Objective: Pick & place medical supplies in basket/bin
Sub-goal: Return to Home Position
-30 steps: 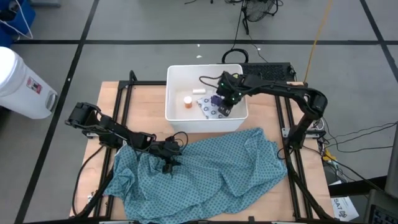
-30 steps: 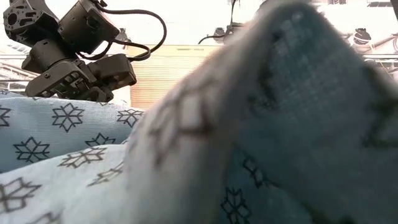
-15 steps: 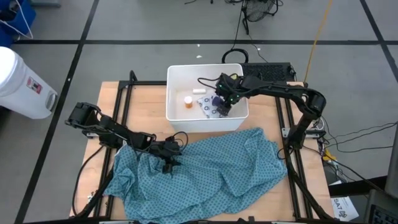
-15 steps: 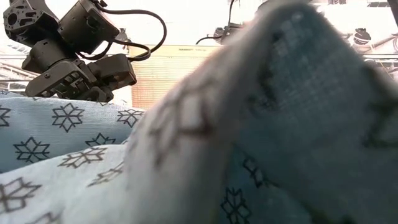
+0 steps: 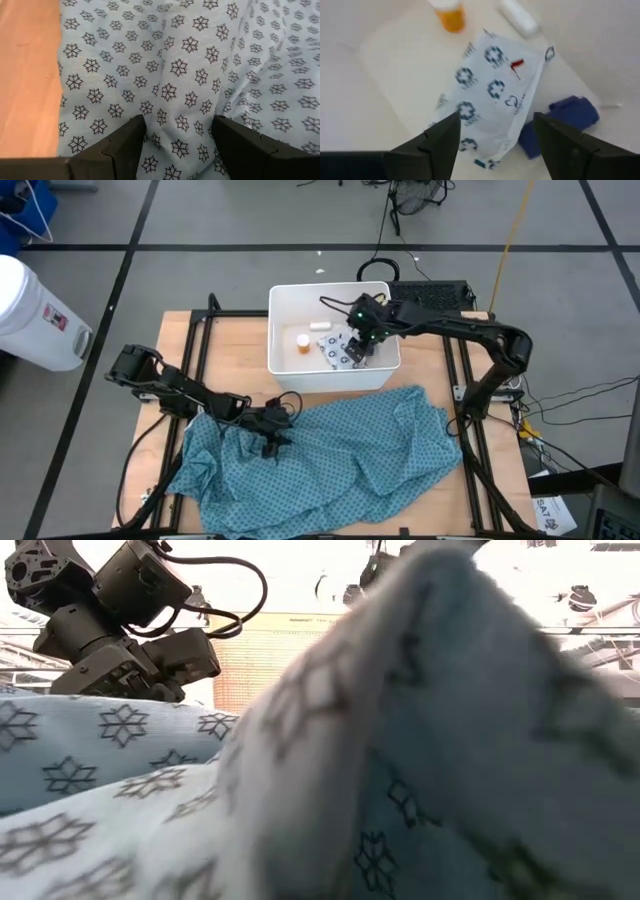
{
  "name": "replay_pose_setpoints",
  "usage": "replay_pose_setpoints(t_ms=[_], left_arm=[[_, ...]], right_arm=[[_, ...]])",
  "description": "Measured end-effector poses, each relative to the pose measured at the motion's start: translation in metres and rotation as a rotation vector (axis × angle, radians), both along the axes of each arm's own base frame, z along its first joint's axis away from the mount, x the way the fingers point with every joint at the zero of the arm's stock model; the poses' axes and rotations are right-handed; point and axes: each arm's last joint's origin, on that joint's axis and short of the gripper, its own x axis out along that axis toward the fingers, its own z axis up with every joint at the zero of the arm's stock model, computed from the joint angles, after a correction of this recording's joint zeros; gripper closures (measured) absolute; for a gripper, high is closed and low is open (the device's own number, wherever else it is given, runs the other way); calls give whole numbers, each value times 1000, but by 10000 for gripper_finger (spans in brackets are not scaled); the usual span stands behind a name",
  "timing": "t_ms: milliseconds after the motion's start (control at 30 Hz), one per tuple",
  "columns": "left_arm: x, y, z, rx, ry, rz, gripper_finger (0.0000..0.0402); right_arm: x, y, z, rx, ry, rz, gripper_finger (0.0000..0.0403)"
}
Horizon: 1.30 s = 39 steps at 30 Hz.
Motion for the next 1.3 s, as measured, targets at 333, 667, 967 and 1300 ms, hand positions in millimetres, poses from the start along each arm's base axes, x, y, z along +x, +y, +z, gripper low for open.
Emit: replay_pose_setpoints(t_ms=[333,667,967,1300], left_arm=[[4,0,3,-34,-48,54,158],[7,-6,8,-43,-120,17,158],[11,-6,12,-49,-170,30,158],[19,-13,26,-109,-331,-8,220]], right_arm=[[-16,60,59,-35,-200,94,197],[-16,149,84,-85,-364,352,200],[-28,229,63,-334,-489,422,200],[-53,252,-5,-255,-545,464,321]])
